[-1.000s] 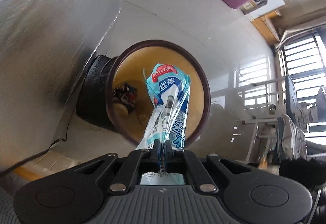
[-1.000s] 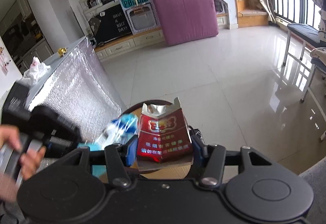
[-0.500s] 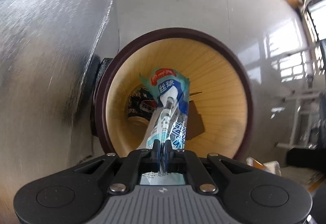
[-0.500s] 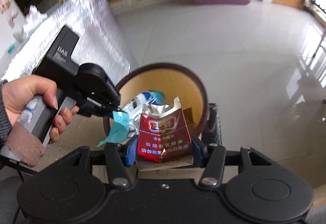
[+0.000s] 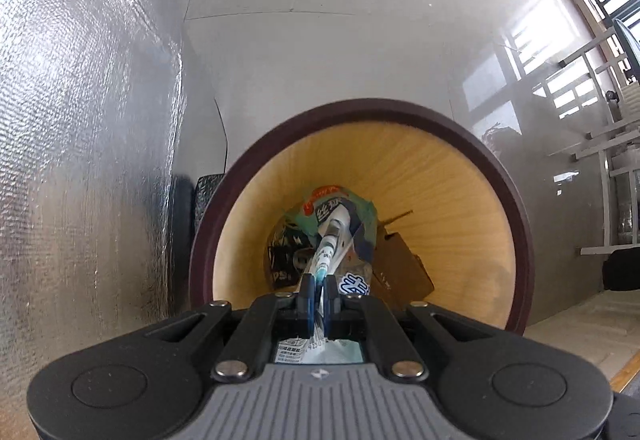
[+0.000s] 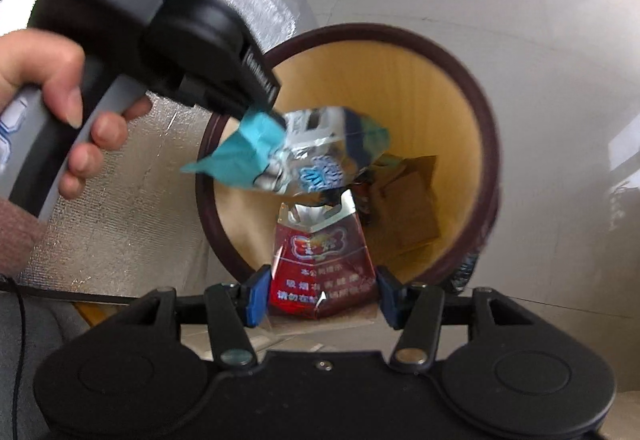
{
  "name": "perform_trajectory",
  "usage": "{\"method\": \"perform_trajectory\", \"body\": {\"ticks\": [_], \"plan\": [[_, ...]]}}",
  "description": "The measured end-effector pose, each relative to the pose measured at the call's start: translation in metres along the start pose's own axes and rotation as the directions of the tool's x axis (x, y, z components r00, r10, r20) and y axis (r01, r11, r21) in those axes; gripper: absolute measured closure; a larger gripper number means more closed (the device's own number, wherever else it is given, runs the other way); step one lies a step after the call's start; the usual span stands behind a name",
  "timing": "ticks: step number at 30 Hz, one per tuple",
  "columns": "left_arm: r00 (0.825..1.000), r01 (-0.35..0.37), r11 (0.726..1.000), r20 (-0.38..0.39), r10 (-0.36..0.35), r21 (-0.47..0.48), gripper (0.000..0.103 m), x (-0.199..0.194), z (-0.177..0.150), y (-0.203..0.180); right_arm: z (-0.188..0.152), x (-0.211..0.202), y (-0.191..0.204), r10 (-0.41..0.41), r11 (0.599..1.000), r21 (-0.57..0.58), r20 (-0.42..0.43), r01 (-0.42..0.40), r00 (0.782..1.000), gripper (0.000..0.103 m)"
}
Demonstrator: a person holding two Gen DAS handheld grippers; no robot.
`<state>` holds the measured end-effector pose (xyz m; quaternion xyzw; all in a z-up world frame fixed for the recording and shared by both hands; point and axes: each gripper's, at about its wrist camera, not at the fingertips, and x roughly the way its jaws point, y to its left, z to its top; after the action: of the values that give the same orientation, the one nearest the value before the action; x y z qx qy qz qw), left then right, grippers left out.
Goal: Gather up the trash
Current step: 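Open the right tool to drop the red pack into the wastebasket, then lower the left tool into the wastebasket and open it to drop the wrapper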
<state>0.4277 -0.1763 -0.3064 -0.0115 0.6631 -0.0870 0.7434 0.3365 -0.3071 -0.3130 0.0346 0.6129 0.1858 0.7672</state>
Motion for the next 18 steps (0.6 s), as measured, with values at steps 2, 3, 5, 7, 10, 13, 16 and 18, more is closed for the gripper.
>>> {"method": "perform_trajectory", "body": {"ticks": [2, 3, 5, 7, 10, 13, 16, 18], "plan": [[1.0, 0.009, 1.0, 0.002, -0.009, -0.006, 0.099, 0.0, -0.001, -0.002, -0.001, 0.007, 0.0, 0.005, 1.0, 0.009, -0.005, -0.004, 1.0, 0.04], [1.0, 0.013, 1.0, -0.001, -0.013, -0.006, 0.099, 0.001, 0.0, -0.004, -0.002, 0.009, 0.0, 0.002, 1.0, 0.017, -0.004, -0.002, 1.0, 0.038], [1.0, 0.02, 1.0, -0.009, -0.02, -0.009, 0.099, 0.006, 0.001, -0.008, -0.005, 0.012, 0.002, 0.011, 1.0, 0.016, -0.001, -0.011, 1.0, 0.036], [0.999, 0.03, 1.0, -0.02, -0.03, -0.008, 0.099, 0.009, -0.002, -0.011, -0.005, 0.013, 0.004, 0.014, 1.0, 0.018, -0.005, -0.014, 1.0, 0.036], [1.0, 0.023, 1.0, -0.019, -0.023, 0.006, 0.096, 0.017, -0.003, -0.015, -0.002, 0.011, -0.001, 0.002, 0.999, 0.035, -0.003, -0.002, 1.0, 0.036], [1.0, 0.017, 0.999, -0.017, -0.016, 0.046, 0.045, 0.024, -0.003, -0.024, -0.003, 0.009, -0.008, 0.004, 0.998, 0.069, 0.007, -0.004, 1.0, 0.036], [0.999, 0.032, 0.996, -0.016, -0.031, 0.085, 0.03, 0.023, -0.007, -0.03, -0.002, 0.005, -0.013, -0.001, 0.997, 0.078, 0.014, 0.0, 1.0, 0.036], [0.999, 0.039, 0.994, -0.02, -0.038, 0.098, 0.031, 0.022, -0.007, -0.032, -0.001, 0.001, -0.01, -0.013, 0.997, 0.072, 0.016, 0.011, 1.0, 0.036]]}}
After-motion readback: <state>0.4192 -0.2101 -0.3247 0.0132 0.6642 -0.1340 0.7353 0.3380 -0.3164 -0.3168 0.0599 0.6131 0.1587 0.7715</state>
